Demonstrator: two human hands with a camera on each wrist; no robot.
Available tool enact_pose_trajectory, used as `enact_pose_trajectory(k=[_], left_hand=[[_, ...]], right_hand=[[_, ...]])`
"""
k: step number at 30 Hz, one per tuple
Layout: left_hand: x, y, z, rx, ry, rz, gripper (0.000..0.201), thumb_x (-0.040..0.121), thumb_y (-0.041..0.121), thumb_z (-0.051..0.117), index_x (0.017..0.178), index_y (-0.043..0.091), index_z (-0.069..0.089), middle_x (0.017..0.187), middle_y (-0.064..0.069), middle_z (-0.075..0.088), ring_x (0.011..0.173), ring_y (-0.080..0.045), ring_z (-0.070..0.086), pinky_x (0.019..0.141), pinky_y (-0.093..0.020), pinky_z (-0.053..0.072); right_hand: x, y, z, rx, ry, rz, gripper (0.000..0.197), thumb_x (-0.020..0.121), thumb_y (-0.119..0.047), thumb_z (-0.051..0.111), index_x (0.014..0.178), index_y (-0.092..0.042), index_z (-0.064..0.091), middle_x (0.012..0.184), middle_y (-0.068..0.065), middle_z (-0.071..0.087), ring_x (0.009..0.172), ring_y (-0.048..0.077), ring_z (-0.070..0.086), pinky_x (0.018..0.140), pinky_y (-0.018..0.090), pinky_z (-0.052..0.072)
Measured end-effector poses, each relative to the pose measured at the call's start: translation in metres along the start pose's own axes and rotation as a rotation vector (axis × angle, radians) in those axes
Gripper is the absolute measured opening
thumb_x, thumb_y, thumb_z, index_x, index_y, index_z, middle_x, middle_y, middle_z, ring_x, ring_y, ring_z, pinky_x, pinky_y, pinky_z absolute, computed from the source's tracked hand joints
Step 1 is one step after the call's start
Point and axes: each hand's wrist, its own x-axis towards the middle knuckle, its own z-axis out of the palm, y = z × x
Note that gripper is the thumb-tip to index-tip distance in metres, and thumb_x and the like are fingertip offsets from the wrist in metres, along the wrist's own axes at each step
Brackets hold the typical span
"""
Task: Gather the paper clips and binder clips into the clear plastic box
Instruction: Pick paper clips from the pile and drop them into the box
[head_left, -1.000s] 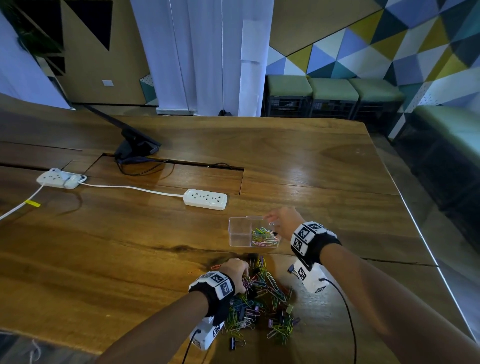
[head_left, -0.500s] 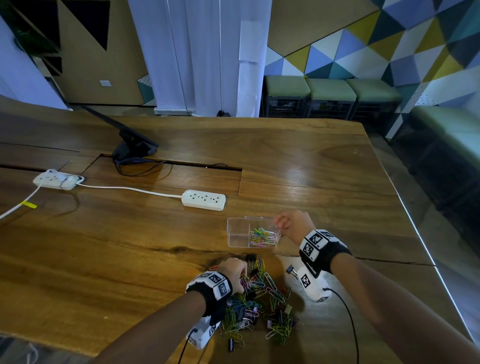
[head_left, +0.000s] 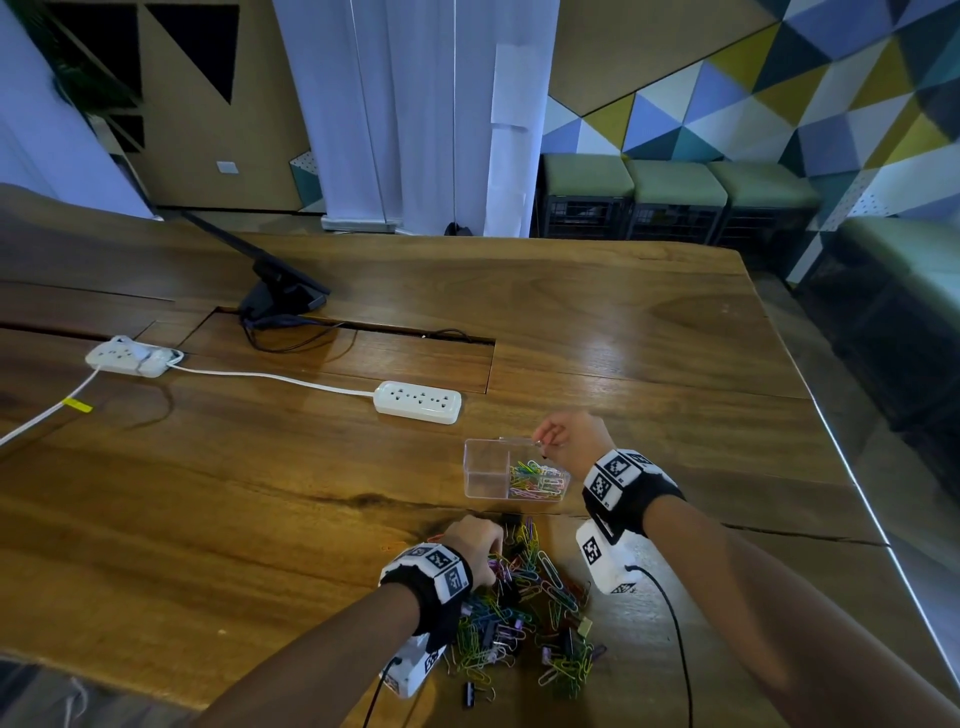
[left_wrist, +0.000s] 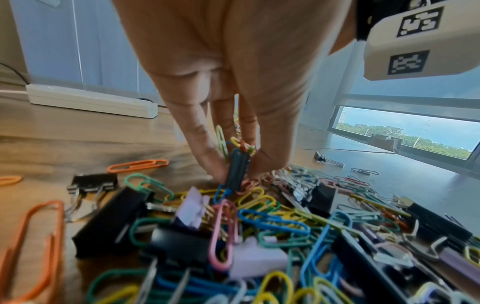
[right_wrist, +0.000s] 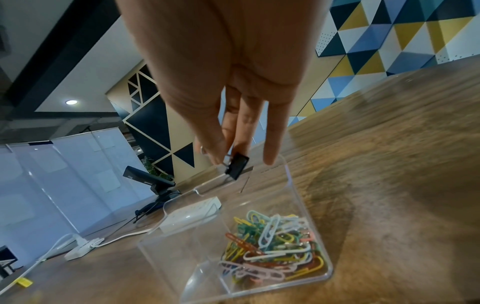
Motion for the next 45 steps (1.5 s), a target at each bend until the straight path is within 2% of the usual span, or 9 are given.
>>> enact_pose_trajectory(k=[3, 7, 13, 18, 21, 26, 31, 37, 45], left_hand=[[0.002, -0.003, -0.003, -0.025, 0.033, 0.013, 0.025, 0.082, 0.012, 0.064, 0.108, 0.011, 0.062, 0.113, -0.010, 0.063, 0.102, -0.026, 0.060, 0.082, -0.034, 0.050], [0.004, -0.009, -0.006, -0.165, 0.111, 0.007, 0.024, 0.085, 0.008, 0.060, 0.107, 0.012, 0.067, 0.113, -0.006, 0.065, 0.103, -0.022, 0.062, 0.077, -0.024, 0.047], [0.010, -0.013, -0.006, -0.514, 0.166, -0.045, 0.022, 0.085, 0.004, 0.062, 0.107, 0.007, 0.068, 0.113, -0.011, 0.067, 0.106, -0.020, 0.061, 0.090, -0.027, 0.051], [0.008, -0.009, -0.013, -0.793, 0.128, -0.076, 0.025, 0.086, -0.004, 0.058, 0.111, -0.001, 0.063, 0.115, -0.020, 0.064, 0.088, -0.023, 0.060, 0.058, -0.026, 0.058], [0.011, -0.009, -0.019, -0.896, 0.127, -0.075, 0.026, 0.086, -0.005, 0.058, 0.111, -0.001, 0.064, 0.115, -0.020, 0.065, 0.087, -0.022, 0.062, 0.059, -0.027, 0.058], [0.014, -0.007, -0.026, -1.073, 0.119, -0.095, 0.028, 0.086, -0.005, 0.059, 0.113, -0.001, 0.062, 0.114, -0.019, 0.064, 0.085, -0.022, 0.063, 0.059, -0.030, 0.059], [0.012, 0.003, -0.019, -1.231, 0.114, -0.142, 0.030, 0.088, -0.006, 0.057, 0.118, -0.005, 0.059, 0.103, -0.015, 0.062, 0.076, -0.021, 0.063, 0.056, -0.030, 0.058], [0.011, 0.017, -0.009, -1.393, 0.117, -0.252, 0.032, 0.092, -0.005, 0.049, 0.122, -0.003, 0.056, 0.084, -0.008, 0.061, 0.072, -0.017, 0.057, 0.044, -0.019, 0.054], [0.007, 0.017, -0.008, -1.587, 0.115, -0.286, 0.028, 0.095, 0.002, 0.046, 0.121, -0.006, 0.053, 0.080, -0.011, 0.056, 0.070, -0.019, 0.054, 0.045, -0.026, 0.054]], right_hand=[[-0.004, 0.002, 0.000, 0.002, 0.023, 0.002, 0.015, 0.081, -0.004, 0.065, 0.084, -0.017, 0.068, 0.081, -0.007, 0.063, 0.078, 0.005, 0.058, 0.077, 0.015, 0.051], [-0.017, 0.009, 0.003, 0.004, 0.017, 0.000, 0.014, 0.084, -0.006, 0.061, 0.087, -0.018, 0.067, 0.087, -0.005, 0.065, 0.079, 0.003, 0.058, 0.069, 0.009, 0.047], [-0.054, 0.035, 0.018, -0.138, -0.197, -0.012, 0.017, 0.086, -0.006, 0.057, 0.095, -0.018, 0.065, 0.078, -0.015, 0.056, 0.076, -0.004, 0.056, 0.078, 0.013, 0.051], [-0.075, 0.064, 0.034, -0.182, -0.414, 0.082, 0.013, 0.085, -0.010, 0.062, 0.086, -0.023, 0.064, 0.082, -0.010, 0.065, 0.085, 0.002, 0.065, 0.079, 0.015, 0.052], [-0.080, 0.074, 0.041, -0.237, -0.462, 0.165, 0.016, 0.086, -0.011, 0.061, 0.088, -0.026, 0.065, 0.103, -0.004, 0.068, 0.085, 0.002, 0.061, 0.079, 0.015, 0.047], [-0.089, 0.074, 0.042, -0.277, -0.330, 0.046, 0.012, 0.086, -0.030, 0.062, 0.096, -0.025, 0.066, 0.097, -0.012, 0.063, 0.083, -0.001, 0.053, 0.090, 0.020, 0.048], [-0.086, 0.040, 0.049, -0.117, -0.240, -0.011, 0.032, 0.084, -0.052, 0.056, 0.094, -0.022, 0.064, 0.088, -0.009, 0.065, 0.077, 0.002, 0.058, 0.073, 0.018, 0.050], [-0.082, 0.015, 0.059, -0.052, -0.103, 0.007, 0.037, 0.081, -0.054, 0.059, 0.086, -0.018, 0.064, 0.082, -0.003, 0.066, 0.076, 0.011, 0.062, 0.070, 0.026, 0.052], [-0.078, 0.016, 0.062, -0.006, -0.083, 0.030, 0.025, 0.081, -0.041, 0.065, 0.089, -0.017, 0.065, 0.087, -0.002, 0.068, 0.078, 0.010, 0.063, 0.070, 0.022, 0.051]])
